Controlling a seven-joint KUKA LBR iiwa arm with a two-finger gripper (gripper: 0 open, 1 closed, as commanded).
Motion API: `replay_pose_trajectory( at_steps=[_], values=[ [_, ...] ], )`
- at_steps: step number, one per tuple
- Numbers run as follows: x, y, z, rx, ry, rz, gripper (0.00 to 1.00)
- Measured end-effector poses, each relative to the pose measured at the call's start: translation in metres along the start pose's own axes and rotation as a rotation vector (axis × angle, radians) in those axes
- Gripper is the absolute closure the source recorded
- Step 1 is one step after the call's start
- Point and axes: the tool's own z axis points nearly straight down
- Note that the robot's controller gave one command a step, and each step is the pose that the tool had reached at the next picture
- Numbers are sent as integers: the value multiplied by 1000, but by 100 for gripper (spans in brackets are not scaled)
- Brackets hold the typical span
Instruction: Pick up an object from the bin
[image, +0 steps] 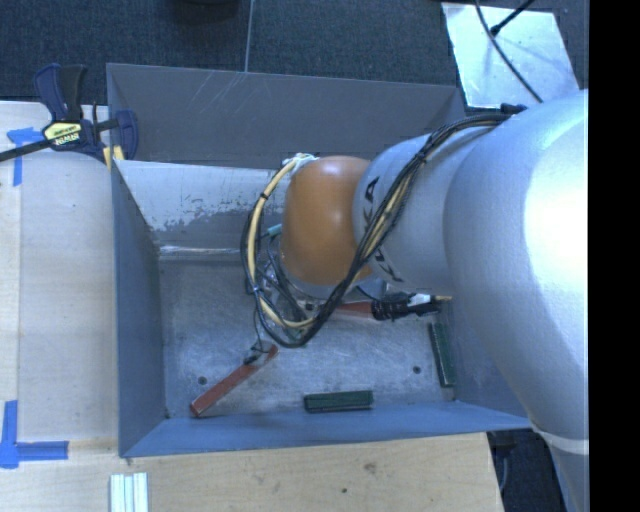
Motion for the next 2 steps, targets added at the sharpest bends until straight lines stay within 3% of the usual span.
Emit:
replay_pose_trajectory(
  at_steps=[1,2],
  values=[
    [59,14,28,7,9,-6,0],
    [53,14,25,2,-2,0,100]
  ],
)
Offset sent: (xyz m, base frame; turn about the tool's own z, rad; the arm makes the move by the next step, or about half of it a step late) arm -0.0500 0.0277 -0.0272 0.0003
